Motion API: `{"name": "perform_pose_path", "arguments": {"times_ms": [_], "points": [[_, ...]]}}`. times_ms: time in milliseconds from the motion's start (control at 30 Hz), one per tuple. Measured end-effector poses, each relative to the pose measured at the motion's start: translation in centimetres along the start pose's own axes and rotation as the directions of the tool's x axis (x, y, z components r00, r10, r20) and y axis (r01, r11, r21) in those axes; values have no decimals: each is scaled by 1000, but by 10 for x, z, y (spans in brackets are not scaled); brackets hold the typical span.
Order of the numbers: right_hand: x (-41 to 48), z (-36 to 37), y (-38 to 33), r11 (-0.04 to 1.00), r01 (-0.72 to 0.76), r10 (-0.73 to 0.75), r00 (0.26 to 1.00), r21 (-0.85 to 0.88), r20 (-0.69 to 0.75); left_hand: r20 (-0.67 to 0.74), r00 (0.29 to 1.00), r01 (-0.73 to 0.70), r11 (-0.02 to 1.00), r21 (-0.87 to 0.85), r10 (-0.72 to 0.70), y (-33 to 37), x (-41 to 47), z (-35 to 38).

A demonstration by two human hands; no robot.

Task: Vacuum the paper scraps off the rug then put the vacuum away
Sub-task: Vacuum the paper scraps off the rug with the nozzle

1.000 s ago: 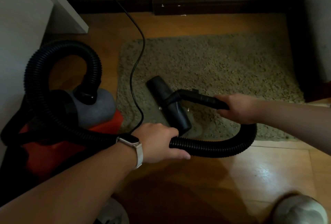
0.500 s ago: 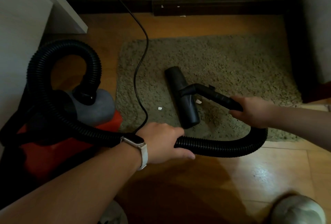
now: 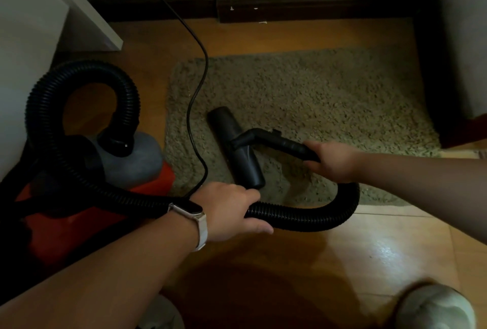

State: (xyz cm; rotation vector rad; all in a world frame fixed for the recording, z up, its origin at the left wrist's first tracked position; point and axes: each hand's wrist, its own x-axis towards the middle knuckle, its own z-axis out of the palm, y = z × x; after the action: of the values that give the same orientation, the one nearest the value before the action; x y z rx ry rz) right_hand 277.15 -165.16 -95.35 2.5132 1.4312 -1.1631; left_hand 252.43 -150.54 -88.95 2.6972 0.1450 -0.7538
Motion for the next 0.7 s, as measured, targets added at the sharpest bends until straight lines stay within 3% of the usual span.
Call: {"name": "perform_pose_path", "arguments": {"times_ms": [133, 333, 700], "points": [[-10, 0, 17, 995, 1, 6, 998, 97, -68, -19, 1000, -8, 1000, 4, 8, 1, 7, 1], [-46, 7, 57, 972, -85, 127, 974, 218, -188, -107, 990, -89, 996, 18, 90, 9, 26, 4], [-98, 58, 98, 928, -261, 303, 944, 267, -130, -78, 963, -256, 967, 9, 256, 38, 55, 16]]}}
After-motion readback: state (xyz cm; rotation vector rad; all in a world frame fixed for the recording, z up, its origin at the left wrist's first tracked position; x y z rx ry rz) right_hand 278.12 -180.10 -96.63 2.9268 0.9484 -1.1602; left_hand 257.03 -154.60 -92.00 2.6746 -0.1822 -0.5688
